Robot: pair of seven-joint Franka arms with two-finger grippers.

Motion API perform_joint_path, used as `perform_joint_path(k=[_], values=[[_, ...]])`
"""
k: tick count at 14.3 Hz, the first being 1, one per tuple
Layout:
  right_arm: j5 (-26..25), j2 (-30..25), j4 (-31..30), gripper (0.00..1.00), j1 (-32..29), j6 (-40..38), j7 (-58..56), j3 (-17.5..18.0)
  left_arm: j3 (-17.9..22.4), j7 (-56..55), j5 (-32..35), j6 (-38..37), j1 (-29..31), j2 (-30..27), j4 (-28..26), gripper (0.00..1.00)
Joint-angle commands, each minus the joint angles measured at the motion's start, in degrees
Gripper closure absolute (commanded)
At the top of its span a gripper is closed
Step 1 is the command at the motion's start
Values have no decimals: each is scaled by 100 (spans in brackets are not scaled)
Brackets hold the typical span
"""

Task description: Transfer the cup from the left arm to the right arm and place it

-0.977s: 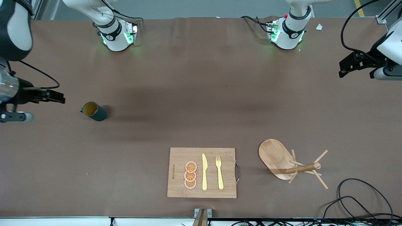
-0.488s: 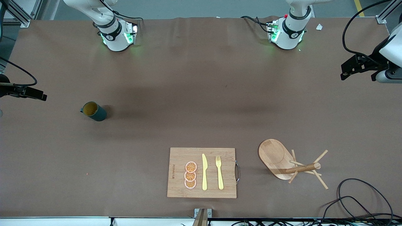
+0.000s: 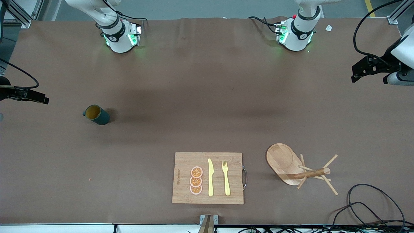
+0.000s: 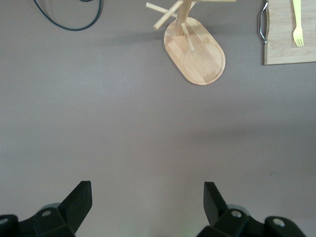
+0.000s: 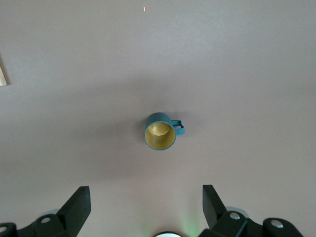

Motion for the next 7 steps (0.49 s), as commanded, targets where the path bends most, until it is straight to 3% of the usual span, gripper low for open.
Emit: perform_joint_path(k=[1,2,3,7], values=[[150,-21,74,0,-432,-100,113,424,1,113,38,13,23,-34,121,0],[89,-83,48,0,-669,-74,113,783,1,122,38,13,31,-34,121,0],[71,-170,-100,0,-724,-39,113,909,1,122,38,13,31,-34,121,0],[-17,-819,-943,0,-628,338,86,919,1,113,38,4,23,-25,112,0]])
